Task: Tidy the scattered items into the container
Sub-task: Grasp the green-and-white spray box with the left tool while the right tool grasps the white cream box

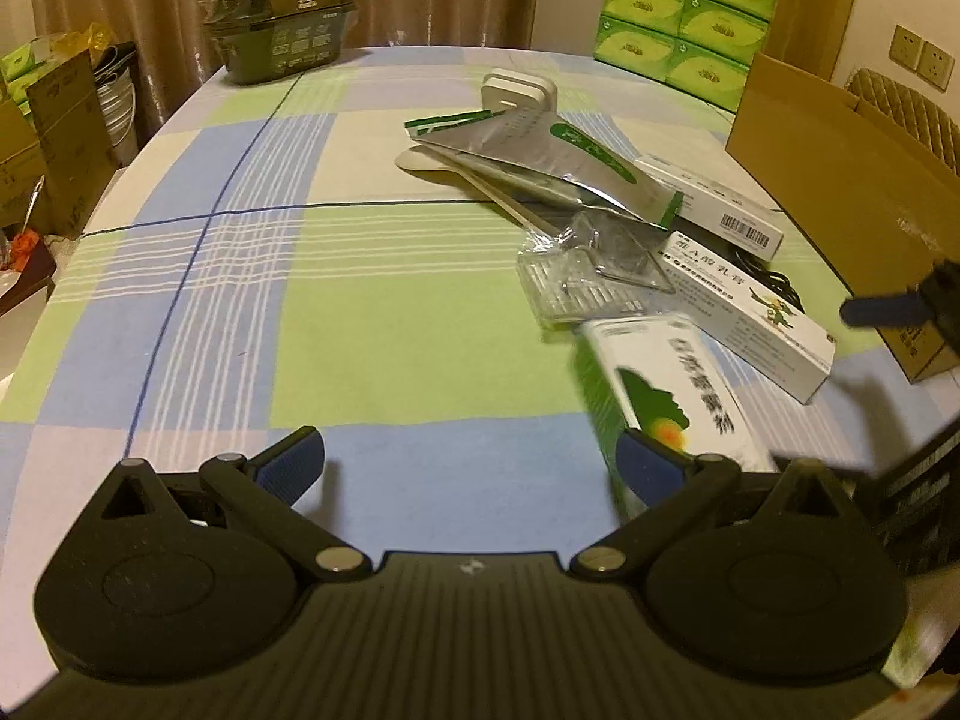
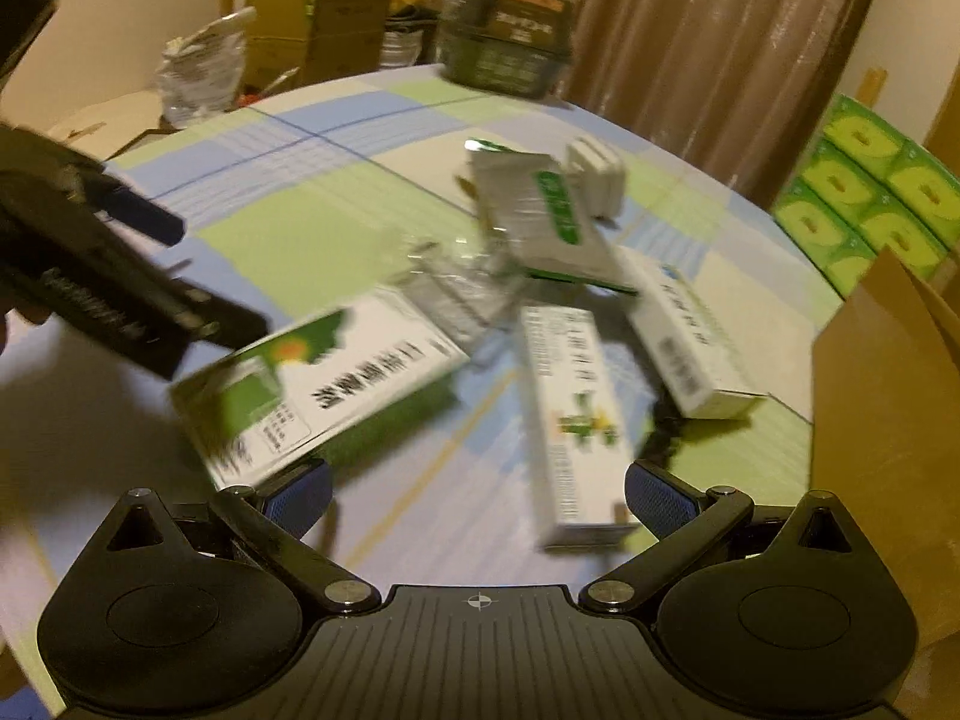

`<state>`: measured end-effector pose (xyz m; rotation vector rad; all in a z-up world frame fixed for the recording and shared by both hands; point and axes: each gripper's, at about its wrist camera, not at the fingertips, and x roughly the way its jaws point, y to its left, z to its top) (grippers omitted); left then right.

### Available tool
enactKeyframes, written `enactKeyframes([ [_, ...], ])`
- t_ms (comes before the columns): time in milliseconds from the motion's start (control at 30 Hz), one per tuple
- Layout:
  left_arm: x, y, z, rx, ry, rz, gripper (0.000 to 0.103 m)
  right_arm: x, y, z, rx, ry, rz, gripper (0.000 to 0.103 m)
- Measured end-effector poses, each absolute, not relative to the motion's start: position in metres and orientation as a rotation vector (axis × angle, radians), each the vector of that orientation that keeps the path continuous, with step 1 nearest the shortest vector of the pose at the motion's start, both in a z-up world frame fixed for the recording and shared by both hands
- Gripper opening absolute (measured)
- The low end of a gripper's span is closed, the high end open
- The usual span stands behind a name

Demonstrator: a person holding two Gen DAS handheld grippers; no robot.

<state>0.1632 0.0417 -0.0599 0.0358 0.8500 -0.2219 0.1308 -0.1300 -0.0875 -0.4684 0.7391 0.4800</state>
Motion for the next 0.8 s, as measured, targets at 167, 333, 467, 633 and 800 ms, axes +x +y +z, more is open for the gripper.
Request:
enactKeyframes([
  [167, 0.160, 0.053, -0.051, 0.033, 0.844, -0.202, 0.102, 0.126, -0.127, -0.087, -0.450, 0.737, 0.479, 0.101],
  [333, 0.149, 0.052, -0.037, 0.025, 0.821, -0.243, 0.102, 0.128, -0.147, -0.078, -0.384, 0.747, 0.423, 0.101],
  [467, 0.142, 0.031, -0.031, 0.025, 0.822, -0.354, 0.102, 0.128, -0.167, -0.076, -0.336, 0.758, 0.377, 0.101],
  [633, 0.148, -0.004, -0.043, 0.074, 0.876, -0.428, 0.100, 0.129, -0.183, -0.076, -0.330, 0.756, 0.349, 0.101],
  [800, 0.157, -0.020, -0.055, 0.111, 0.905, -0.442, 0.076, 0.138, -0.189, -0.080, -0.332, 0.757, 0.352, 0.101],
])
